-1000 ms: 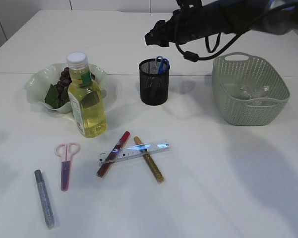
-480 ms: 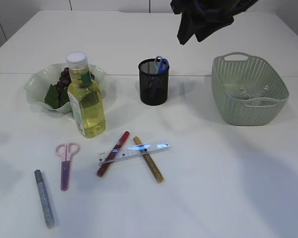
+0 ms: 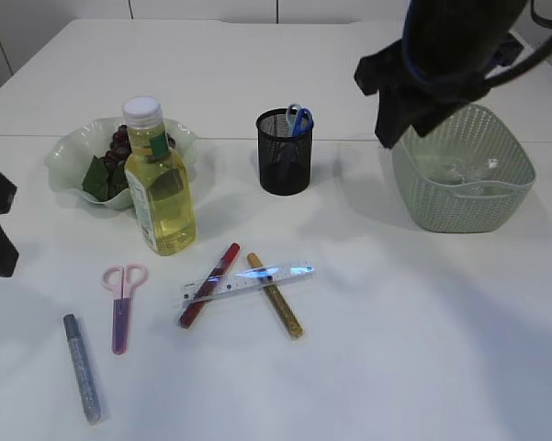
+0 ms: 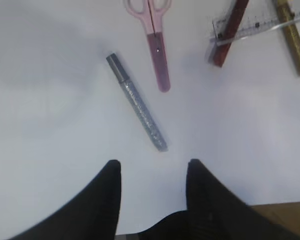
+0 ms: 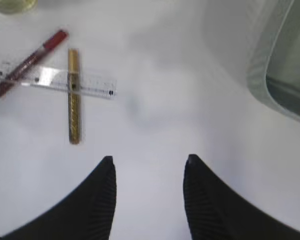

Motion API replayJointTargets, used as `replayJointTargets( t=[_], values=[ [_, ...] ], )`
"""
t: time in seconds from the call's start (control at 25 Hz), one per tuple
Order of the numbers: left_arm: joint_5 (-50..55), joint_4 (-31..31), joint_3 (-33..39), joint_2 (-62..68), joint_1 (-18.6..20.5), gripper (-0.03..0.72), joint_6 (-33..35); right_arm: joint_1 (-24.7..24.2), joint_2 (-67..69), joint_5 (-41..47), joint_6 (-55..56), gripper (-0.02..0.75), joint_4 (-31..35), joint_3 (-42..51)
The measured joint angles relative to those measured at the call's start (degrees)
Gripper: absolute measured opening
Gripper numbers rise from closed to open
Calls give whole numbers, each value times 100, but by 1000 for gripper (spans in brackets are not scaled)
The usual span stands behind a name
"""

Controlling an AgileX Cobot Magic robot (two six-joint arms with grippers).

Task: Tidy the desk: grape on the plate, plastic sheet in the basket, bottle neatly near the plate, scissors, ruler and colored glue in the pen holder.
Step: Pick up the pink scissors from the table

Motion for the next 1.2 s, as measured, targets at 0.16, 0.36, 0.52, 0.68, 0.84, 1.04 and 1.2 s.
replayJointTargets(
  t=[0.16, 0.36, 0.52, 0.68, 0.84, 1.04, 1.2],
  values=[
    [-278, 123, 0, 307, -175, 317, -674, 0, -317, 0, 18, 361, -68, 734],
    [-341, 189, -174, 969, -300, 317, -1131, 0, -384, 0, 21, 360, -88, 1250],
    [-341, 388, -730, 1648, -493, 317, -1438, 0, -384, 0, 21, 360, -88, 1409],
    [-364, 417, -1238, 2328, -543, 317, -1695, 0, -384, -20, 21, 360, -88, 1431],
    [-364, 430, -1389, 2785, -543, 317, -1776, 0, -394, -34, 21, 360, -88, 1431],
    [-408, 517, -1424, 3112, -543, 340, -1923, 0, -394, -34, 21, 359, -88, 1431],
    [-593, 652, -1424, 3266, -543, 368, -2035, 0, -394, -34, 21, 360, -88, 1431]
  ],
)
